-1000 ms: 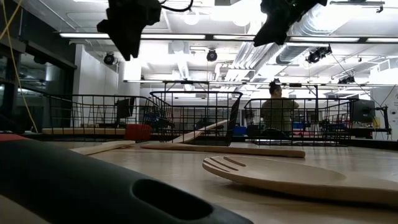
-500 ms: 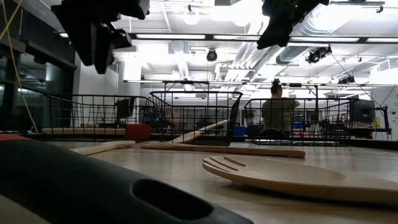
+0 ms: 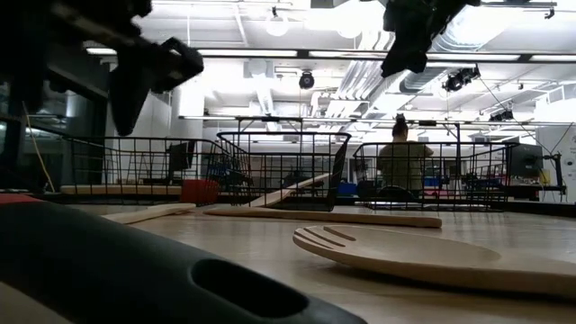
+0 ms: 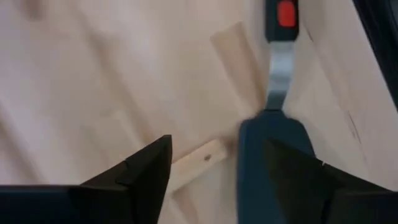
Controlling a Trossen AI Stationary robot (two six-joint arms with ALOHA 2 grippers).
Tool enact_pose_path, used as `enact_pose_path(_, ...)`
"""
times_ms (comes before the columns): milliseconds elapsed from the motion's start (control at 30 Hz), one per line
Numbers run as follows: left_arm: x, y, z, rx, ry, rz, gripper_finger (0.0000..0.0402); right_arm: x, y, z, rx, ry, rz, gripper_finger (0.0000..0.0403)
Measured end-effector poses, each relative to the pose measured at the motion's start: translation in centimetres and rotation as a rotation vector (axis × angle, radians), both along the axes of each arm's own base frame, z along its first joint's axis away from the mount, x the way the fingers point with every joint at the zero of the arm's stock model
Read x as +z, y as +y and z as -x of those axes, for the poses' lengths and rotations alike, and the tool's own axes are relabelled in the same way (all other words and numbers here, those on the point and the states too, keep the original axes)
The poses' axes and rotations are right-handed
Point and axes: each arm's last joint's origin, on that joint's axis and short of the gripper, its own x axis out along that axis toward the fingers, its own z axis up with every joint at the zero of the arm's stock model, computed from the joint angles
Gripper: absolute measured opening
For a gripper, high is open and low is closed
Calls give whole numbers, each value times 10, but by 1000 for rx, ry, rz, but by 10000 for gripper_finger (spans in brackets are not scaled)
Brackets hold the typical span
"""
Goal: Pick & Place Kitchen Items
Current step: Put the black spatula into the left wire basket
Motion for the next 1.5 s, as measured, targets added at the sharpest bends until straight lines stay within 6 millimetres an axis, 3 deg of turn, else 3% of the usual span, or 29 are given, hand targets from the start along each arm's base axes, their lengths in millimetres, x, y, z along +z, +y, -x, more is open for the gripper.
enact_pose_path(233, -22, -35, 2, -90, -16, -13, 255, -4, 4, 4, -6, 53, -54, 123)
enact_pose_path(433, -25, -53, -2, -87, -125, -2, 255, -7, 6, 7, -17, 93, -75, 123)
enact_pose_path(1033, -65, -68, -15, -124, -138, -60, 252, -10, 10, 11, -55, 149, -147, 123)
enact_pose_path(1167, -66, -68, -15, -130, -140, -80, 218, -11, 11, 12, -58, 164, -165, 123)
enact_pose_path(1433, -66, -68, -14, -79, -121, -60, 77, -11, 11, 13, -35, 168, -148, 123)
enact_pose_path(1500, -66, -67, -15, -45, -111, -44, 66, -11, 11, 12, -33, 166, -146, 123)
